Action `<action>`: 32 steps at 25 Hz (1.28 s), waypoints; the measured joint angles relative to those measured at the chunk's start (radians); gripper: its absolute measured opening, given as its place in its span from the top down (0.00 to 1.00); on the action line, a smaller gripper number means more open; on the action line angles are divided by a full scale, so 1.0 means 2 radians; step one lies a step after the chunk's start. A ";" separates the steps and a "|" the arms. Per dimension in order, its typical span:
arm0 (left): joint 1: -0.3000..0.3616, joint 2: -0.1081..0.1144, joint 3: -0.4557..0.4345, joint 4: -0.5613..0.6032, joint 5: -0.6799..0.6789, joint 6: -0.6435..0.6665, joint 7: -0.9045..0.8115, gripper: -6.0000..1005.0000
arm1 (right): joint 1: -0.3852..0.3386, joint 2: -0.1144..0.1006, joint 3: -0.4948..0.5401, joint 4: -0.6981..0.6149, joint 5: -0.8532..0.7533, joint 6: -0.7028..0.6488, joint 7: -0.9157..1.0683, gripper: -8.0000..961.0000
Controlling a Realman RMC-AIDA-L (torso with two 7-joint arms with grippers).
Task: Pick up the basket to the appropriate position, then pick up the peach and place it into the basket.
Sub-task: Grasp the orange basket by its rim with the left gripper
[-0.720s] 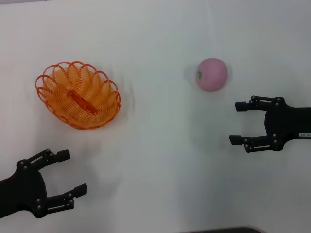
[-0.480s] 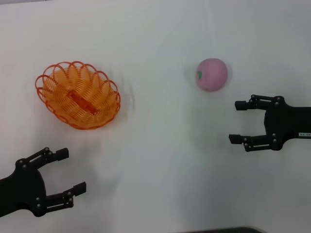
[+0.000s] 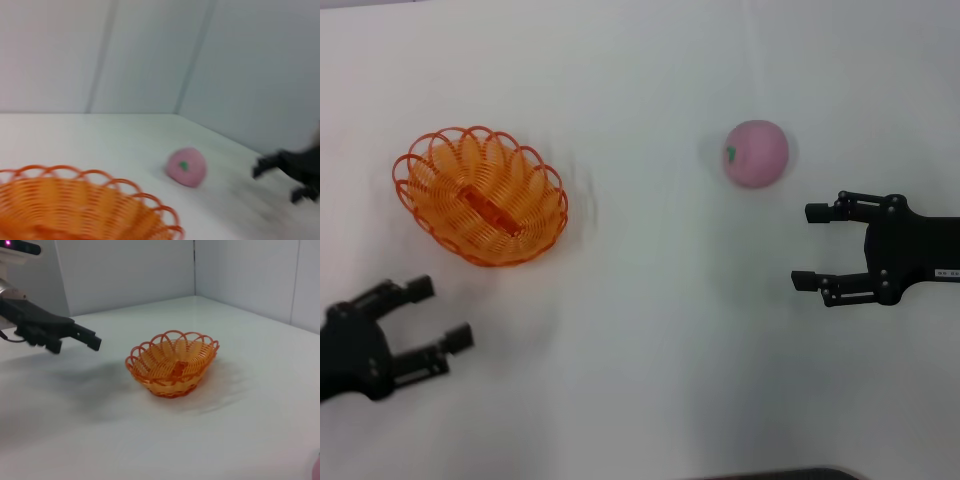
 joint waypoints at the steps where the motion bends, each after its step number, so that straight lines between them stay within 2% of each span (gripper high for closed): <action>1: -0.003 0.002 -0.008 0.003 0.000 -0.001 -0.027 0.10 | 0.000 0.000 0.000 0.000 0.000 0.001 0.003 0.07; 4: -0.010 0.008 -0.019 0.016 0.000 -0.005 -0.102 0.10 | 0.002 -0.001 -0.001 -0.001 0.000 0.002 0.013 0.07; 6: -0.016 0.016 -0.018 0.022 0.003 -0.009 -0.151 0.10 | 0.002 -0.002 -0.001 -0.001 -0.001 0.003 0.015 0.07; 10: -0.026 0.025 -0.017 0.026 0.005 -0.009 -0.207 0.11 | 0.003 -0.002 -0.001 -0.002 -0.001 0.003 0.015 0.07; 16: -0.041 0.027 -0.017 0.047 0.006 -0.020 -0.277 0.11 | 0.003 -0.002 -0.002 -0.002 -0.001 0.003 0.015 0.07; 19: -0.045 0.025 -0.017 0.058 0.006 -0.030 -0.282 0.11 | 0.003 -0.001 -0.001 -0.002 -0.001 0.003 0.015 0.07; 23: -0.053 0.013 -0.015 0.098 0.007 -0.071 -0.303 0.11 | 0.005 0.000 -0.001 -0.002 -0.001 0.003 0.015 0.07; 32: -0.080 -0.013 -0.013 0.188 0.007 -0.102 -0.325 0.11 | 0.010 0.000 -0.001 -0.002 -0.001 0.003 0.016 0.06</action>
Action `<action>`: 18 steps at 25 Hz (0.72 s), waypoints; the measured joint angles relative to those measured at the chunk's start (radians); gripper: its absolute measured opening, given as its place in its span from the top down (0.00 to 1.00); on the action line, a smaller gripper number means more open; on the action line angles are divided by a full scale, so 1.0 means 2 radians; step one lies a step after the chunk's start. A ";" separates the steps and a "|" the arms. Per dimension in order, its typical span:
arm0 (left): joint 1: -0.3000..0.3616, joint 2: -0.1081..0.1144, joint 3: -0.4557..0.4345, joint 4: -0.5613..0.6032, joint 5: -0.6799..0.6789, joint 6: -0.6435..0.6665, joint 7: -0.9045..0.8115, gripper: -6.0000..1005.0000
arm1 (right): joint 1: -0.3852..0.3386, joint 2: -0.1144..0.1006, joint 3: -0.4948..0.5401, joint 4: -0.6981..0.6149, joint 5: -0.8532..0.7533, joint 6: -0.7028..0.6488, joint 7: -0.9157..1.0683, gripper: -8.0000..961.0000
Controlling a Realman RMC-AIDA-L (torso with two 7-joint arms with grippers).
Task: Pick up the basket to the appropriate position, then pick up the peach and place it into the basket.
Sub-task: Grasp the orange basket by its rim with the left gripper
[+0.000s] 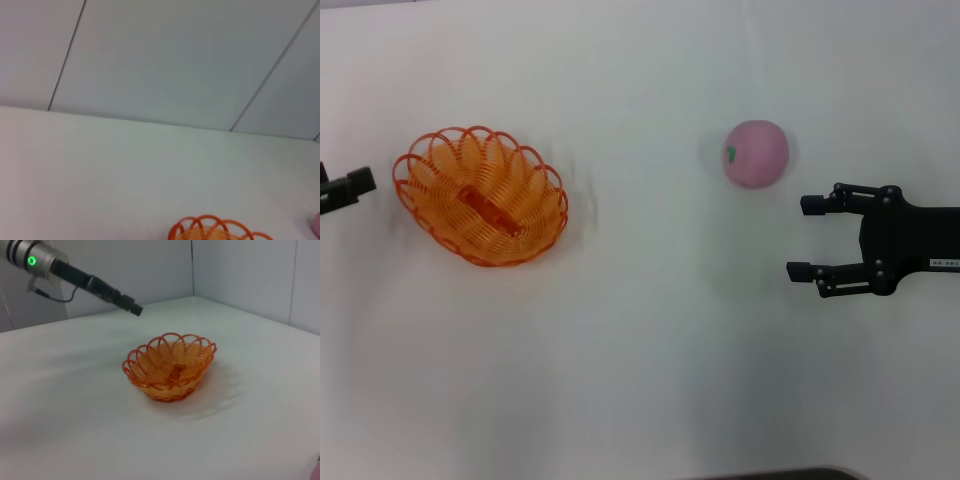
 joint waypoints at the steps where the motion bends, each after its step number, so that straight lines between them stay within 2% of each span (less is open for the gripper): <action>1: -0.004 -0.001 0.003 0.003 0.001 -0.002 -0.002 0.11 | 0.001 0.000 0.000 0.000 0.000 0.000 0.000 0.06; 3: -0.011 0.000 0.029 0.011 0.003 -0.015 -0.018 0.11 | 0.001 0.000 0.000 0.000 0.000 0.001 0.000 0.06; 6: -0.014 0.002 0.091 0.033 0.010 -0.042 -0.056 0.11 | 0.001 0.000 0.000 0.000 0.000 0.001 0.000 0.06; 11: -0.024 0.002 0.179 0.081 0.047 -0.072 -0.130 0.11 | 0.001 0.000 0.001 0.000 0.000 0.001 0.000 0.06; 18: -0.074 0.003 0.241 0.095 0.123 -0.074 -0.195 0.11 | 0.001 0.000 0.001 0.000 0.000 0.002 0.000 0.06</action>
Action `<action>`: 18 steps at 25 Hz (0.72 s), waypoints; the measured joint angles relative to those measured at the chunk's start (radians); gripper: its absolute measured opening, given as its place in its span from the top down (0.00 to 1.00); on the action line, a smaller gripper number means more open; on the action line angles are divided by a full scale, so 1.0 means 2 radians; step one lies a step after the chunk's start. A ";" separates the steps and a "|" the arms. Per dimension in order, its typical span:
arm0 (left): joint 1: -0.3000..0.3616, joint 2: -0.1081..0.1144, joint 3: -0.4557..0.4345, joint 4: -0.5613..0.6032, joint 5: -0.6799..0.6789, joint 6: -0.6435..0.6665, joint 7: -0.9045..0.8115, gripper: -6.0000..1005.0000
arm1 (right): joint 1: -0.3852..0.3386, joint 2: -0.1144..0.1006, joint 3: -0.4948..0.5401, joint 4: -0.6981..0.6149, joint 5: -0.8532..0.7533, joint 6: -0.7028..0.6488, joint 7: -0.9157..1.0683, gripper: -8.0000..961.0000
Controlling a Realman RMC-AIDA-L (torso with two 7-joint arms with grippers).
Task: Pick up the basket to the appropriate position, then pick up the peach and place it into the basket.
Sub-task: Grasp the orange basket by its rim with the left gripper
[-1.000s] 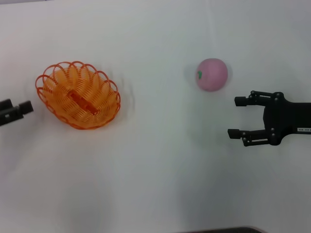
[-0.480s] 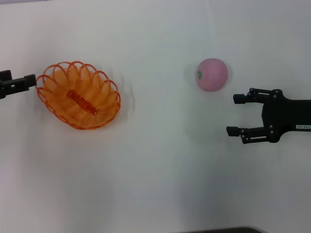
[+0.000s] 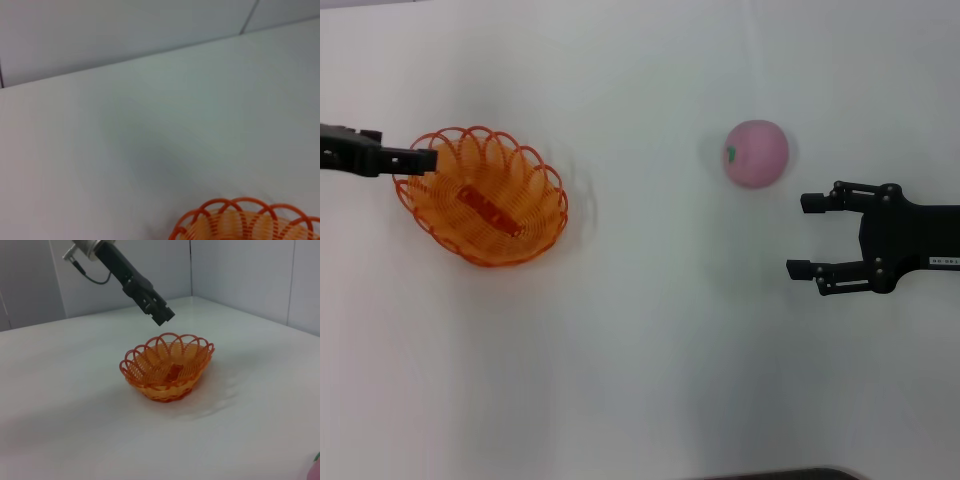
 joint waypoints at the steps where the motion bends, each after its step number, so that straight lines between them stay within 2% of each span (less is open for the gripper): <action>1: -0.006 0.000 0.006 0.000 0.010 -0.001 -0.006 0.11 | 0.000 0.000 0.000 0.000 0.000 0.000 0.000 0.06; 9: -0.073 -0.003 0.058 -0.013 0.107 -0.014 -0.073 0.11 | 0.001 0.000 0.000 0.000 0.000 0.001 0.000 0.06; 18: -0.109 -0.001 0.081 -0.048 0.165 -0.036 -0.144 0.11 | 0.000 0.000 0.000 0.000 0.000 0.001 0.000 0.06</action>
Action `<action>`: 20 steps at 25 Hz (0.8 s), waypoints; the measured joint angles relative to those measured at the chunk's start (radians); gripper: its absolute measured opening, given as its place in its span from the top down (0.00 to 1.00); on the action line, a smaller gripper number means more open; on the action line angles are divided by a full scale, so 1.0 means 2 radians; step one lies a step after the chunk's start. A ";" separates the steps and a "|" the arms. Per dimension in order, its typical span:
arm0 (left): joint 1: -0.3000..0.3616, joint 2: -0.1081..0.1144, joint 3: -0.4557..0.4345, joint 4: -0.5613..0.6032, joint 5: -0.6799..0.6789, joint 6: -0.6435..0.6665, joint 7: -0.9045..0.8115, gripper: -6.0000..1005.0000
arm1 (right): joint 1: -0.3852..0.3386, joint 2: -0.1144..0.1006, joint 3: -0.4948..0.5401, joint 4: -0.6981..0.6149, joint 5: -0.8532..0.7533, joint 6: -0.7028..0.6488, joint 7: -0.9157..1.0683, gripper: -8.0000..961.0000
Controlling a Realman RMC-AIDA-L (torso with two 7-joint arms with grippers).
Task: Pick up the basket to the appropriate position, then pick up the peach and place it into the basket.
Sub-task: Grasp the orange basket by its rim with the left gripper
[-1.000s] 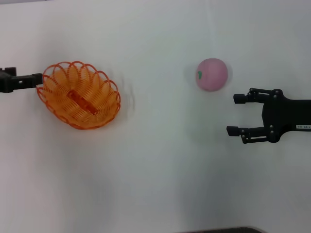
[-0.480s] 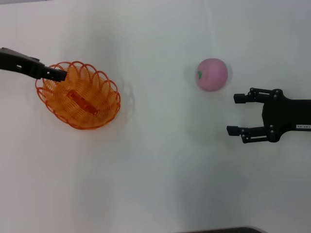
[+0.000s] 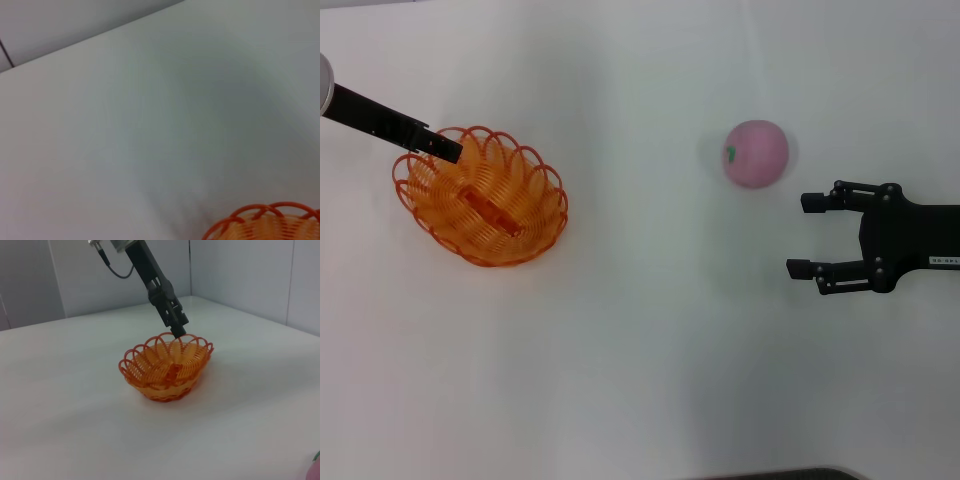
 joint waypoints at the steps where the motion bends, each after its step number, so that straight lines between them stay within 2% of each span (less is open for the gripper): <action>1: -0.002 0.000 0.000 -0.002 0.003 -0.003 -0.003 0.11 | 0.000 0.000 0.000 0.000 0.000 0.000 0.000 0.06; 7: -0.004 0.000 0.026 -0.016 0.005 -0.025 -0.012 0.12 | 0.001 0.000 -0.003 0.000 0.000 0.000 0.000 0.06; 12: -0.008 0.006 0.047 -0.045 0.005 -0.048 -0.013 0.12 | 0.001 0.000 -0.004 0.000 0.000 0.000 0.000 0.06; 20: -0.007 0.008 0.053 -0.051 0.005 -0.062 -0.012 0.13 | 0.001 0.000 -0.005 0.000 0.000 0.001 0.000 0.06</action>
